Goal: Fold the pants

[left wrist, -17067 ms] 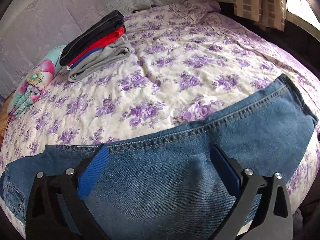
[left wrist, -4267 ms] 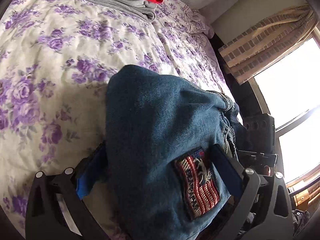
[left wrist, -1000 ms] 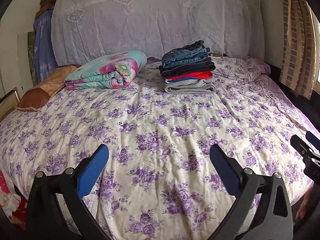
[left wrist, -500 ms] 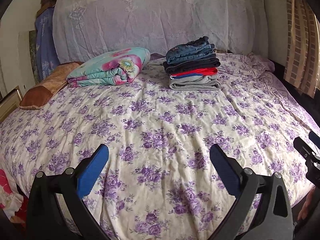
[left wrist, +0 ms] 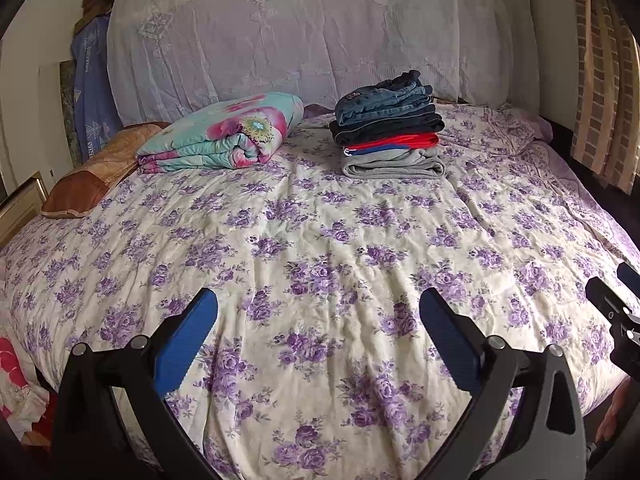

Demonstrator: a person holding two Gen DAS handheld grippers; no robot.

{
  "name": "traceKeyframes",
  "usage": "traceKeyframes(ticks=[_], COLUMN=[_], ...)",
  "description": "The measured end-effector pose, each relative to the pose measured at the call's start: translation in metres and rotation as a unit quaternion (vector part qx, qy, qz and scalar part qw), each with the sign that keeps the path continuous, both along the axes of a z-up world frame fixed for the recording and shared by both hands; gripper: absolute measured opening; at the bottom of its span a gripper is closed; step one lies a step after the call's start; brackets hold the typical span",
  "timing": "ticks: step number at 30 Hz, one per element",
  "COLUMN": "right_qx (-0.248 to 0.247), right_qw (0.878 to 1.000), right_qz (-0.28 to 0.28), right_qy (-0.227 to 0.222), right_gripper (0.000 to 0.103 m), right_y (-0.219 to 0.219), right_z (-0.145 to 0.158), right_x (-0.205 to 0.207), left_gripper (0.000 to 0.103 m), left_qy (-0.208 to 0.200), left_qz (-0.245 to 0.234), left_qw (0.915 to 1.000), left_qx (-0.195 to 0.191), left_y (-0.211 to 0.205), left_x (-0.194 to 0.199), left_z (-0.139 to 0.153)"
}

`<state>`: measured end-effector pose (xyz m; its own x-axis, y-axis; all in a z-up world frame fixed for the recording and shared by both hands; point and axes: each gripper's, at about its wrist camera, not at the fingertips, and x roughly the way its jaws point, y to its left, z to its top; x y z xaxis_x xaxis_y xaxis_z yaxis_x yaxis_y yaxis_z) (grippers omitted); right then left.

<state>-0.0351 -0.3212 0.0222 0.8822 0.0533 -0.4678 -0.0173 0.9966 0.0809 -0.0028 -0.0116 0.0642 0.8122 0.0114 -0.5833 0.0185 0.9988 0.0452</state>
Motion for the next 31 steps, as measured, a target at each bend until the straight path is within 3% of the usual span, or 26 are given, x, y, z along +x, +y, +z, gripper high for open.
traceKeyframes(ticks=[22, 31], right_qx=[0.0, -0.001], right_qw=[1.0, 1.0], right_qz=[-0.003, -0.006], right_qy=[0.003, 0.002], right_gripper=[0.099, 0.099], right_y=[-0.0009, -0.0009], right_z=[-0.0034, -0.0038], right_x=[0.0016, 0.0014], left_gripper=[0.098, 0.098], left_qy=[-0.012, 0.005], left_qz=[0.011, 0.004], left_qw=[0.9998, 0.9998], left_qx=[-0.007, -0.019], left_y=[0.0061, 0.0081], left_x=[0.0009, 0.0039], left_z=[-0.0004, -0.005])
